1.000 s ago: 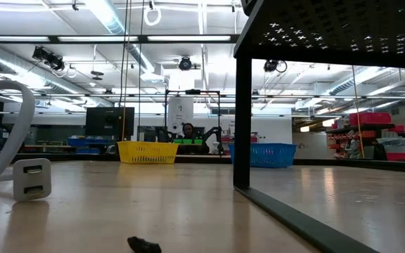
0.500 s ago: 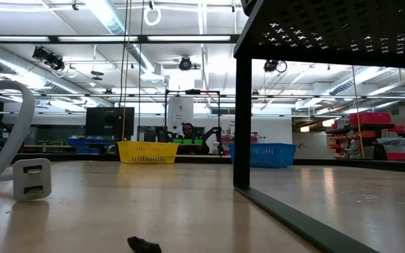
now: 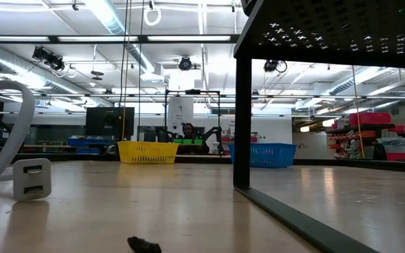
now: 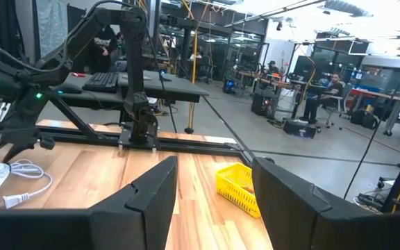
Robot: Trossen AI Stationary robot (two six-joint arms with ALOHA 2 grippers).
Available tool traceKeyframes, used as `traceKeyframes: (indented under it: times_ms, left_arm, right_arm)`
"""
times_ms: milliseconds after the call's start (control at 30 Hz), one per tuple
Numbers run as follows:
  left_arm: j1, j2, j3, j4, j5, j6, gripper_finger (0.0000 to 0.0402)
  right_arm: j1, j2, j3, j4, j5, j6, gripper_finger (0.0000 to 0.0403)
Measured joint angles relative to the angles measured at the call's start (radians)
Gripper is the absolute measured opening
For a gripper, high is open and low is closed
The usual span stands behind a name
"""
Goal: Pick & Place Office Desk Supplies
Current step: Put the blue spring keychain into the blue basket
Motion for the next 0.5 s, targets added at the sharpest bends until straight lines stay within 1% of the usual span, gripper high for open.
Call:
traceKeyframes:
  times_ms: [200,333,500]
  left_arm:
    - [0.022,0.013,-0.002,0.058,-0.032,-0.007,0.0177]
    - [0.034,0.036,0.000,0.087,-0.026,-0.030,0.0176]
    - [0.032,0.074,0.003,0.092,0.017,-0.073,0.0167]
  right_arm:
    - [0.000,0.000,0.000,0.000,0.001,-0.003,0.0194]
    - [0.000,0.000,0.000,0.000,0.002,-0.003,0.0194]
    - [0.000,0.000,0.000,0.000,0.002,-0.003,0.0194]
